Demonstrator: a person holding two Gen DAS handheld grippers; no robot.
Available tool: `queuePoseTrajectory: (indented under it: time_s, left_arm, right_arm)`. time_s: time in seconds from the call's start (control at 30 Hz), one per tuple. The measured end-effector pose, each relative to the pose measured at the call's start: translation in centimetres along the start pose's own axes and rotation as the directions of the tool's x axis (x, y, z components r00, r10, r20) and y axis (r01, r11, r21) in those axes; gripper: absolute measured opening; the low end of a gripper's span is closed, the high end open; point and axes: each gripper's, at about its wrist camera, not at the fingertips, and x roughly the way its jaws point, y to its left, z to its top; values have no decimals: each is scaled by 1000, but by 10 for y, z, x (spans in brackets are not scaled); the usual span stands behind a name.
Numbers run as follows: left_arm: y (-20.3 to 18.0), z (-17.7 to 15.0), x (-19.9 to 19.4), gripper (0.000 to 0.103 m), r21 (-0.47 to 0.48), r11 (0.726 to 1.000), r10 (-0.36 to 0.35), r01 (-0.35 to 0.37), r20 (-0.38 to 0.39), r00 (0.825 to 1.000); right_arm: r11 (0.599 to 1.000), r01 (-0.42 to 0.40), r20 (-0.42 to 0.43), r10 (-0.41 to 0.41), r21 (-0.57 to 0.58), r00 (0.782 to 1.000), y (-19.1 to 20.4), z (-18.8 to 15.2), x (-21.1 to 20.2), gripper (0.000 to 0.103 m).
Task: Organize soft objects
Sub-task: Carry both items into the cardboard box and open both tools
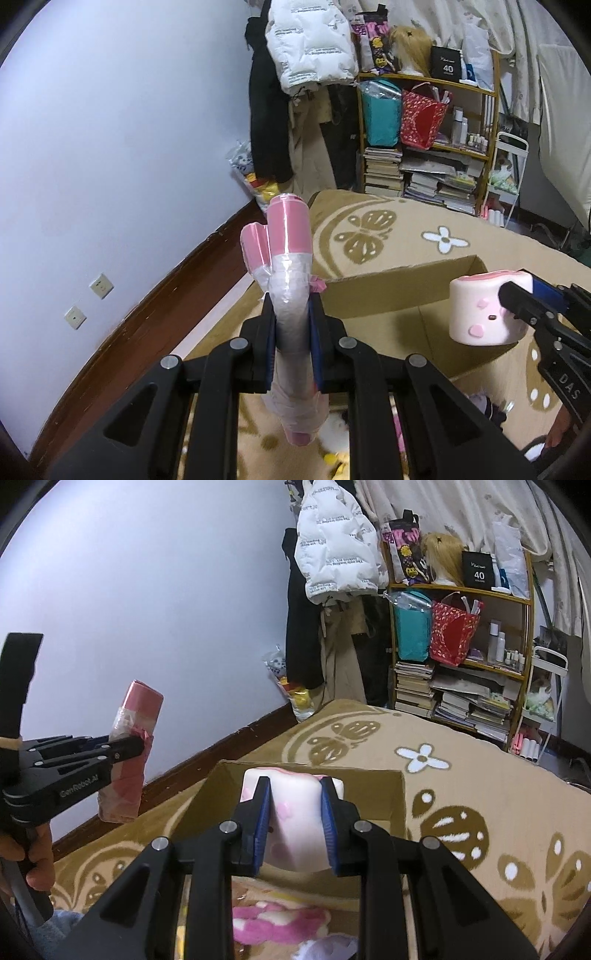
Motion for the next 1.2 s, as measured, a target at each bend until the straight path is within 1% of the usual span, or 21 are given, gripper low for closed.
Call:
queuePoseTrajectory:
  time_s: [0.17, 0.3, 0.33, 0.43, 0.47, 0.53, 0.73, 0.77, 0.83, 0.87, 0.9, 0.93, 0.97, 1.0, 1.03, 1.1, 1.13, 1.2]
  left_arm:
    - [-14, -1, 24, 15, 10, 998, -55, 55, 19, 998]
    - [-28, -5, 45, 15, 9, 993, -115, 115, -3, 993]
    - [-31, -6, 48, 15, 14, 993, -119, 120, -7, 993]
    - [-46, -16, 62, 15, 61, 991, -116, 118, -38, 993]
    - [-50, -18, 66, 15, 75, 991, -108, 111, -45, 993]
    - [-57, -23, 75, 15, 96, 991, -88, 94, -70, 994]
    - [-55, -29, 86, 18, 72, 995, -60, 68, -96, 994]
    - [-53, -29, 86, 21, 66, 996, -53, 60, -99, 994]
    - [-49, -28, 87, 23, 50, 997, -54, 60, -113, 992]
    - [-47, -28, 87, 26, 43, 997, -57, 63, -122, 991]
    - [-45, -28, 86, 32, 38, 997, -59, 64, -127, 990]
    - [-43, -28, 83, 36, 34, 998, -56, 61, -128, 990]
    - [-42, -29, 79, 47, 36, 998, -51, 56, -122, 991]
    - [-41, -28, 75, 59, 41, 998, -46, 51, -113, 993]
    - [-40, -29, 68, 63, 49, 998, -42, 47, -96, 994]
    - [-38, -29, 57, 72, 61, 997, -42, 47, -80, 996]
    - [-37, -29, 53, 74, 61, 997, -41, 46, -77, 996]
    - [-34, -30, 44, 85, 47, 998, -41, 44, -70, 997]
  right_arm:
    - [1000, 8, -26, -8, 20, 1000, -13, -6, 19, 28]
    - [999, 23, -72, -21, 33, 997, -22, -17, 38, 29]
    - [999, 26, -86, -22, 41, 996, -25, -21, 43, 30]
    - [998, 31, -116, -24, 59, 993, -31, -29, 53, 32]
    - [998, 32, -133, -23, 62, 991, -32, -31, 57, 34]
    - [998, 36, -160, -26, 59, 987, -34, -35, 64, 35]
    - [998, 39, -186, -28, 57, 982, -36, -41, 72, 37]
    - [998, 40, -188, -29, 55, 982, -36, -42, 72, 37]
    - [998, 42, -185, -31, 54, 982, -35, -42, 70, 39]
    - [998, 43, -178, -32, 56, 984, -35, -40, 67, 48]
    - [997, 44, -172, -34, 59, 985, -33, -40, 64, 62]
    - [997, 45, -162, -34, 64, 986, -32, -39, 60, 68]
    - [997, 43, -150, -33, 68, 988, -32, -36, 55, 74]
    - [997, 46, -144, -36, 67, 989, -30, -34, 52, 78]
    - [997, 51, -142, -41, 63, 989, -28, -32, 48, 80]
    - [997, 59, -137, -51, 55, 989, -26, -29, 41, 90]
    - [997, 61, -132, -53, 55, 990, -25, -28, 37, 91]
    - [996, 63, -129, -55, 63, 990, -24, -27, 29, 94]
